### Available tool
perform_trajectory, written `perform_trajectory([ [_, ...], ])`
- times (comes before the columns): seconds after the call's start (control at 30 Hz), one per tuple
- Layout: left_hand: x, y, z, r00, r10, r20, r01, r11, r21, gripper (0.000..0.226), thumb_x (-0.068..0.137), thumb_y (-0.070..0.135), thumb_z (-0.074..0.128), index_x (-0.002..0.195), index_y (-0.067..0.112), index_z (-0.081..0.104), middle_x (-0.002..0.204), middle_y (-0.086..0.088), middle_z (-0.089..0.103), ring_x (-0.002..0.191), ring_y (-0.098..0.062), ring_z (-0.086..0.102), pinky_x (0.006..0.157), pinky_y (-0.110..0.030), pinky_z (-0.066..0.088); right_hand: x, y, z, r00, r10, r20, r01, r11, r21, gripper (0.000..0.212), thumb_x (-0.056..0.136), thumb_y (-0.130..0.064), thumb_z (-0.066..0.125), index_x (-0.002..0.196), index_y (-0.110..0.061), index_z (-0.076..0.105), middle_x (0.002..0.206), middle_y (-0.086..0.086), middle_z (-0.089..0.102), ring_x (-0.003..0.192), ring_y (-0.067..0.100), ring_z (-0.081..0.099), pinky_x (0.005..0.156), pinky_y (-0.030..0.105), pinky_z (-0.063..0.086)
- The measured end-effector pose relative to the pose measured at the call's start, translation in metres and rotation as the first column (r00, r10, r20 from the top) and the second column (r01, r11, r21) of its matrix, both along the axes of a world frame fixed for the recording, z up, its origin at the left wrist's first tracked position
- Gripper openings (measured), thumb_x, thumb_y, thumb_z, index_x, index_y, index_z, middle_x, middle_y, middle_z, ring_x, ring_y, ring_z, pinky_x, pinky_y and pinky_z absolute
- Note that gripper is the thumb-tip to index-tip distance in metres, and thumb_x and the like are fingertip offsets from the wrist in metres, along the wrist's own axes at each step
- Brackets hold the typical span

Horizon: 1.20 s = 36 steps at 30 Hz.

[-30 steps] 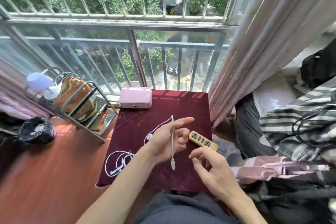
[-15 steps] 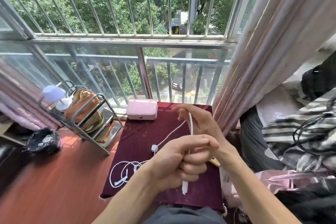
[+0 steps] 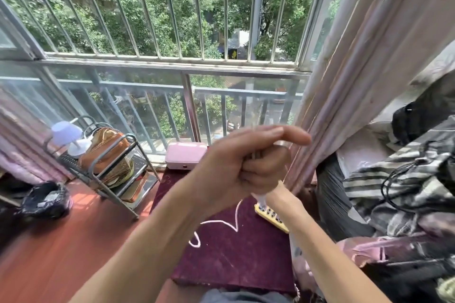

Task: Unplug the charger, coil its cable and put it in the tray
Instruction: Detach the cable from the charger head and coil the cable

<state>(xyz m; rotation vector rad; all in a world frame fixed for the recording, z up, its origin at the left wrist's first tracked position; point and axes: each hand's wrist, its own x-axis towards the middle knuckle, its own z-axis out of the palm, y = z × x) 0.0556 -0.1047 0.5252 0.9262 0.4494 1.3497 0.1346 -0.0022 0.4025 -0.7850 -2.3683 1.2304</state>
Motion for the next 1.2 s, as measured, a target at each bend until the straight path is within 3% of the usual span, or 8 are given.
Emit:
perform_trajectory([
  [0.07,-0.017,0.008,0.008,0.998,0.032,-0.053,-0.029,0.999,0.045,0.033,0.101,0.018,0.040,0.112,0.004,0.067,0.055,0.006,0.025,0.047,-0.010,0.016,0.043,-0.028,0.008,-0.001,0.004,-0.015,0.995,0.025,0.096,-0.041,0.985,0.170,0.030,0.106,-0.016,0.041,0.119,-0.016,0.068,0.085,0.001,0.080,0.081,0.010,0.072,0.076,0.046,0.053],
  [0.13,-0.033,0.017,0.012,0.991,0.074,-0.114,-0.068,0.996,0.052,0.033,0.101,0.019,0.039,0.111,0.005,0.068,0.054,0.008,0.030,0.047,-0.010,0.016,0.044,-0.028,0.009,0.001,0.005,-0.028,0.984,0.025,0.175,-0.057,0.982,0.181,0.023,0.113,-0.033,0.036,0.115,-0.030,0.059,0.066,-0.029,0.066,0.061,-0.007,0.061,0.066,0.032,0.045],
  [0.3,-0.066,0.039,-0.001,0.925,0.256,-0.281,-0.277,0.960,-0.035,0.030,0.103,0.011,0.034,0.117,0.003,0.060,0.059,0.006,0.038,0.048,-0.009,0.020,0.042,-0.025,0.014,0.019,-0.021,-0.015,0.931,0.117,0.345,-0.214,0.942,0.258,0.025,0.112,-0.045,0.027,0.118,-0.030,0.047,0.101,-0.005,0.075,0.091,0.030,0.072,0.083,0.050,0.055],
  [0.5,-0.101,0.045,-0.044,0.825,0.420,-0.378,-0.520,0.827,-0.215,0.031,0.101,0.001,0.036,0.127,0.002,0.054,0.061,0.004,0.051,0.044,-0.006,0.033,0.037,-0.020,0.022,0.037,-0.033,-0.010,0.911,0.163,0.378,-0.305,0.883,0.356,0.030,0.113,-0.044,0.030,0.113,-0.024,0.053,0.082,-0.007,0.058,0.080,0.025,0.063,0.079,0.047,0.053],
  [0.63,-0.113,0.039,-0.082,0.751,0.428,-0.502,-0.616,0.727,-0.302,0.034,0.097,-0.005,0.035,0.123,0.002,0.056,0.059,0.004,0.055,0.039,-0.005,0.034,0.034,-0.018,0.025,0.051,-0.036,0.002,0.967,0.160,0.198,-0.236,0.859,0.455,0.027,0.110,-0.040,0.047,0.105,-0.021,0.065,0.071,-0.011,0.055,0.066,0.018,0.062,0.065,0.045,0.055],
  [0.9,-0.081,0.019,-0.142,0.849,0.267,-0.456,-0.481,0.747,-0.459,0.029,0.098,-0.003,0.043,0.118,-0.001,0.063,0.088,-0.015,0.066,0.067,-0.016,0.063,0.054,-0.020,0.054,0.045,-0.013,0.035,0.970,0.241,-0.002,-0.191,0.776,0.601,0.022,0.099,-0.041,0.065,0.104,-0.026,0.080,0.075,-0.016,0.056,0.062,-0.001,0.046,0.056,0.017,0.040],
  [1.03,-0.055,0.015,-0.146,0.862,0.140,-0.487,-0.380,0.813,-0.440,0.022,0.096,0.015,0.057,0.108,0.008,0.075,0.098,-0.016,0.073,0.092,-0.030,0.071,0.085,-0.039,0.060,0.031,0.008,0.038,0.970,0.242,-0.017,-0.201,0.840,0.504,0.012,0.097,-0.030,0.074,0.104,-0.022,0.080,0.085,-0.017,0.056,0.070,0.005,0.055,0.065,0.026,0.051],
  [1.2,-0.035,0.017,-0.144,0.948,0.124,-0.292,-0.263,0.823,-0.504,0.047,0.101,0.037,0.049,0.112,-0.006,0.065,0.086,-0.018,0.068,0.077,-0.032,0.071,0.097,-0.058,0.050,0.017,0.030,0.029,0.979,0.181,-0.094,-0.148,0.948,0.282,0.011,0.091,-0.030,0.080,0.095,-0.020,0.080,0.085,-0.004,0.065,0.069,0.017,0.058,0.064,0.034,0.051],
])
